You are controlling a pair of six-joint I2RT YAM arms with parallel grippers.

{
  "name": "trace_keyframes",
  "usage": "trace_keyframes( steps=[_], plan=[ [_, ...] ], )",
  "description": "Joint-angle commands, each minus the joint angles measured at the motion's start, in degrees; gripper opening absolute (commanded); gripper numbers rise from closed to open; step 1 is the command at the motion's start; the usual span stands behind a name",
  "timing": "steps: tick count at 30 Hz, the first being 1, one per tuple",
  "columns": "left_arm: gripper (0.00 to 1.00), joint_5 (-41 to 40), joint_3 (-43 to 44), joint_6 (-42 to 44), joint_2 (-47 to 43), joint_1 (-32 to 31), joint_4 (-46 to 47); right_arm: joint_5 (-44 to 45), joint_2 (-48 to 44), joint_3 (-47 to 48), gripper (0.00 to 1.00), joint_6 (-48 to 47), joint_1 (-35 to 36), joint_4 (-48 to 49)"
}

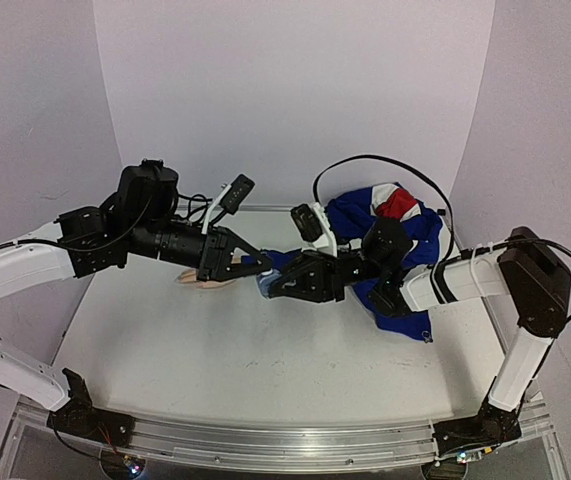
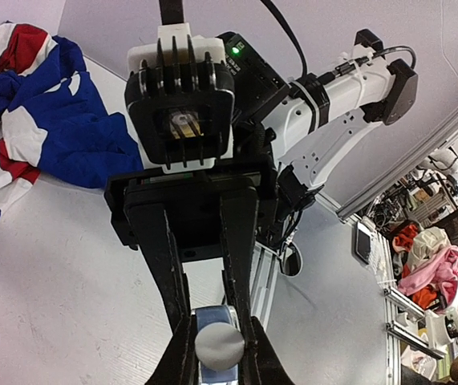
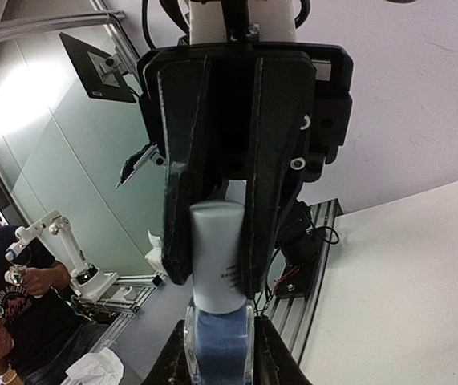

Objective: Paint the nails

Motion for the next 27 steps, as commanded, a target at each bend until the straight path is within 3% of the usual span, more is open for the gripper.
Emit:
trace_keyframes(
  steps=[1, 3, 5, 7, 8, 9, 10, 12, 14, 19, 22, 27],
  plan=[
    [0.00, -5.53, 3.44, -0.90, 0.17, -0.12, 0.71, 9.12, -2.70, -0.50, 0.00, -4.31, -1.03, 5.07],
    [0.00, -13.64, 3.74, -1.61, 0.41, -0.12, -2.12, 18.25, -5.54, -1.87, 0.00, -9.54, -1.82, -3.10],
    [0.00, -26.66, 4.72, -4.99, 1.07, -0.12, -6.51, 39.90, -10.09, -0.80, 0.00, -20.94, -0.30, -22.15],
    [0.00, -38.46, 6.43, -11.48, 2.87, -0.12, -12.44, 89.17, -13.18, 1.57, 0.00, -29.77, 10.88, -35.91],
    [0.00, -39.93, 7.14, -13.46, 4.01, -0.12, -13.90, 108.89, -12.92, 1.01, 0.00, -33.74, 15.35, -33.85],
    [0.00, -39.56, 7.69, -14.68, 5.10, -0.12, -13.99, 118.80, -11.95, -0.77, 0.00, -41.32, 17.70, -26.29],
    [0.00, -38.36, 8.27, -15.56, 6.22, -0.16, -13.71, 122.19, -10.92, -1.87, 0.00, -47.27, 18.42, -19.81],
    [0.00, -35.37, 9.66, -16.21, 8.30, -0.12, -13.12, 118.14, -9.86, -0.09, 0.00, -49.21, 18.36, -18.85],
    [0.00, -33.06, 10.85, -15.88, 9.38, -0.12, -12.60, 107.12, -9.13, 1.94, 0.00, -49.90, 18.43, -19.81],
    [0.03, -29.80, 10.68, -13.70, 9.38, -0.12, -11.94, 96.37, -9.39, 2.13, 0.00, -48.56, 17.58, -21.16],
    [0.24, -27.66, 9.70, -12.38, 8.34, -0.03, -11.16, 84.44, -12.04, 0.09, 0.00, -46.50, 14.98, -21.98],
    [0.67, -24.91, 6.62, -8.73, 4.22, 0.01, -8.06, 59.42, -15.99, -2.52, 0.00, -40.75, 7.13, -24.83]
  ],
)
